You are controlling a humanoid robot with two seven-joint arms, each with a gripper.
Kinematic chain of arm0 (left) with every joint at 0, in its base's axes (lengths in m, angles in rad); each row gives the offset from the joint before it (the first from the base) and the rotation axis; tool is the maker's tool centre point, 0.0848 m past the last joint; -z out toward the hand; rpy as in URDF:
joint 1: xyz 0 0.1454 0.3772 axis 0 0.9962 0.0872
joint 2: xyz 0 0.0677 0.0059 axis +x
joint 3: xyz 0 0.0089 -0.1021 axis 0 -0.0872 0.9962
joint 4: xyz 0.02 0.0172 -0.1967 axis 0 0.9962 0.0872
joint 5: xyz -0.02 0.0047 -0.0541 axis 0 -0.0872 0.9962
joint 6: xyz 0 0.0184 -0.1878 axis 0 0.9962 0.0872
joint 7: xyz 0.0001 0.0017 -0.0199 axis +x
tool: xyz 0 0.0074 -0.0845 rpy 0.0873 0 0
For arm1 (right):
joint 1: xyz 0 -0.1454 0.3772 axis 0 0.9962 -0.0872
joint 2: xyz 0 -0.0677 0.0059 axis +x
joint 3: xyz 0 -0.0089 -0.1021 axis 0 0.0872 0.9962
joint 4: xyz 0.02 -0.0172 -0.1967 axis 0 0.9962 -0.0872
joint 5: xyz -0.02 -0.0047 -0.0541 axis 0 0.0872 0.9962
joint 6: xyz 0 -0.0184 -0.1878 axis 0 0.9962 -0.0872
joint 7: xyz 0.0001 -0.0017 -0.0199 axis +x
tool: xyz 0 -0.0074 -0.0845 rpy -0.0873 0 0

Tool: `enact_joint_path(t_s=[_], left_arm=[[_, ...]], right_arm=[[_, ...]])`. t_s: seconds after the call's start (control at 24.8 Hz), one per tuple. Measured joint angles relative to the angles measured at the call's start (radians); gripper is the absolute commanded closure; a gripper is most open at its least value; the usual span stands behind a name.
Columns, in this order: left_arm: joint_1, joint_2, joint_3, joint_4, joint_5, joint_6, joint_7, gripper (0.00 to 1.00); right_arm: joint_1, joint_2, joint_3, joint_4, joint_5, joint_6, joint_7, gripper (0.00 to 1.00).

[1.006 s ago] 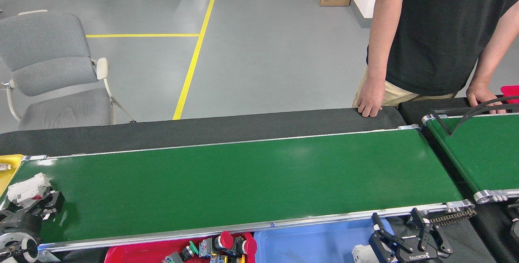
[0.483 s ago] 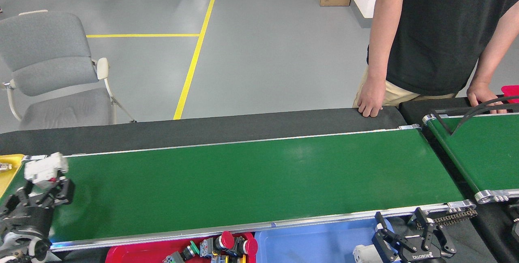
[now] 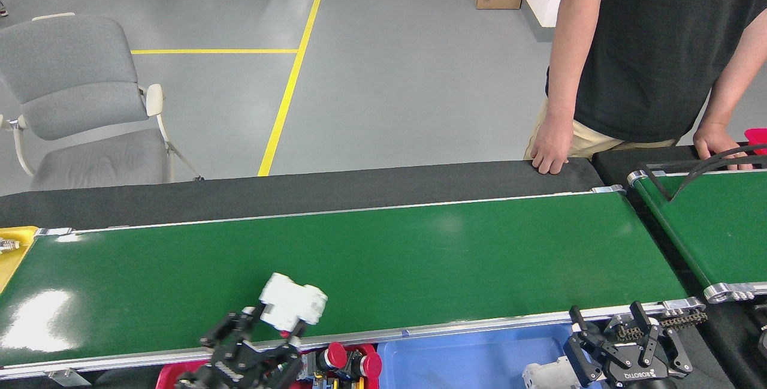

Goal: Pick switch part from conveyor to tray
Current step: 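Carry the white module toward the blue tray and release it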

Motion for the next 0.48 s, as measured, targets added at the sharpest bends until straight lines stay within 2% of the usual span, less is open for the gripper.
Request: enact_joint_path(t_s=[0.08, 0.12, 0.16, 0.2, 0.24, 0.48], left_arm=[[0.0, -0.013, -0.06, -0.008, -0.002, -0.001, -0.006, 0.63], [-0.001, -0.021, -0.089, -0.014, -0.003, -0.001, -0.007, 0.48], [-0.001, -0.034, -0.119, -0.016, -0.004, 0.001, -0.009, 0.26], [-0.001, -0.049, -0.14, -0.016, -0.005, 0.008, -0.01, 0.13], [-0.001, -0.065, -0.154, -0.016, -0.005, 0.02, -0.01, 0.05], [-0.002, -0.09, -0.163, -0.019, -0.004, 0.059, -0.013, 0.01]], right_arm=[[-0.003, 0.0, 0.0, 0.0, 0.0, 0.0, 0.0, 0.0], [-0.003, 0.0, 0.0, 0.0, 0.0, 0.001, 0.0, 0.0], [-0.003, 0.0, 0.0, 0.0, 0.0, 0.001, 0.0, 0.0], [-0.003, 0.0, 0.0, 0.0, 0.0, 0.001, 0.0, 0.0], [-0.003, 0.0, 0.0, 0.0, 0.0, 0.001, 0.0, 0.0], [-0.012, 0.0, 0.0, 0.0, 0.0, 0.001, 0.0, 0.0]])
